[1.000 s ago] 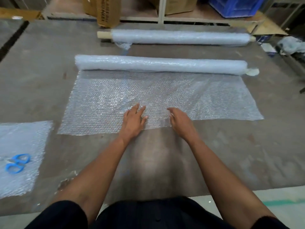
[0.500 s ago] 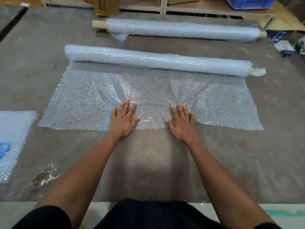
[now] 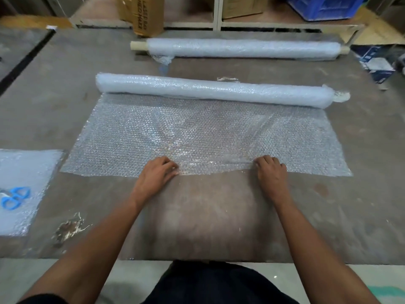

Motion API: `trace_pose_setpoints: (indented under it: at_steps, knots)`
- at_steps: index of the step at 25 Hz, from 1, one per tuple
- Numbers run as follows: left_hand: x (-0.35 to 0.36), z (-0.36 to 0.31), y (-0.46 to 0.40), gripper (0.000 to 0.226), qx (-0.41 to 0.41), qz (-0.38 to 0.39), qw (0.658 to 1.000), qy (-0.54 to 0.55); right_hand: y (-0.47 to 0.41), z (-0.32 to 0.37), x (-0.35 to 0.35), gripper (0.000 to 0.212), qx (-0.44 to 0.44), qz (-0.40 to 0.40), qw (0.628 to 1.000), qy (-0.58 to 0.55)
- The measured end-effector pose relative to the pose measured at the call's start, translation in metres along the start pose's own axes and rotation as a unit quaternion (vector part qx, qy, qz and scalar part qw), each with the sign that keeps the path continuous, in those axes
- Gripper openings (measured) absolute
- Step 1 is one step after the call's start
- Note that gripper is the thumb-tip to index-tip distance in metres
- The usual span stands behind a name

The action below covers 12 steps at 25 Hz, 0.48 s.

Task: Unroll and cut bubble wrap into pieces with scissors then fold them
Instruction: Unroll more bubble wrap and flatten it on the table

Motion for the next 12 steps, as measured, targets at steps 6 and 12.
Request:
trace_pose_setpoints:
  at_steps: [6, 12]
  knots:
    - [0.000, -0.010, -0.026, 0.021, 0.057, 0.037, 0.996, -0.063, 0.002, -0.010, 0.002, 0.020, -0.001, 0.001, 1.000, -0.011]
    - [-0.006, -0.028, 0.008, 0.021, 0.074, 0.088, 0.993, 0.003, 0.054, -0.022, -0.029, 0.018, 0.021, -0.006, 0.998, -0.051]
Point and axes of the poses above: each hand's wrist, its own y-axis away from the middle knuckle, its own x-axis out of the palm, z = x × y, the point moved 4 cm from there along -y, towards the middle knuckle, and after that the axes turned 15 degrees about -z, right-handed, at the moved point
